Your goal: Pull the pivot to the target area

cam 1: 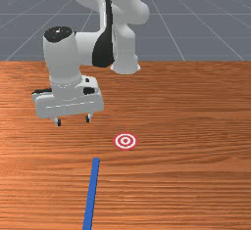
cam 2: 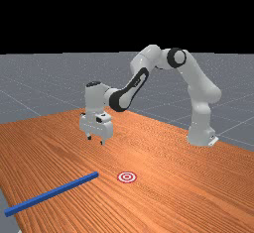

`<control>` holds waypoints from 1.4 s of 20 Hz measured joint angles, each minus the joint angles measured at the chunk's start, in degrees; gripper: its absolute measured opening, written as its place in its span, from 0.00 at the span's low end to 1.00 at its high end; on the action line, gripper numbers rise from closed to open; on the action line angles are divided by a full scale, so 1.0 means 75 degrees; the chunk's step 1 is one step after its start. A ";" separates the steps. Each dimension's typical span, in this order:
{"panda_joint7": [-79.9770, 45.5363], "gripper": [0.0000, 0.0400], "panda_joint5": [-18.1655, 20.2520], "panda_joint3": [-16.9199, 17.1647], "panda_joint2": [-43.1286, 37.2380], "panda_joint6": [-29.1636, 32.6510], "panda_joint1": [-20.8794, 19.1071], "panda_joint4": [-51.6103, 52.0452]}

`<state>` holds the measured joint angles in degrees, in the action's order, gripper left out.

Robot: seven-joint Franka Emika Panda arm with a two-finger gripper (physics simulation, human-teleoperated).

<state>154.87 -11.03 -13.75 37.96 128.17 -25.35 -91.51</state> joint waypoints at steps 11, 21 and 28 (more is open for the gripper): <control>-0.0892 1.00 0.0078 0.0263 0.1886 -0.1790 0.0730 0.3742; -0.0319 1.00 0.0001 0.0249 0.2719 -0.2477 0.0857 0.5242; -0.0911 1.00 0.0032 0.0111 0.2274 -0.2068 0.1232 0.4372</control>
<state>148.04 -10.79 -12.92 55.01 112.67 -16.11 -58.72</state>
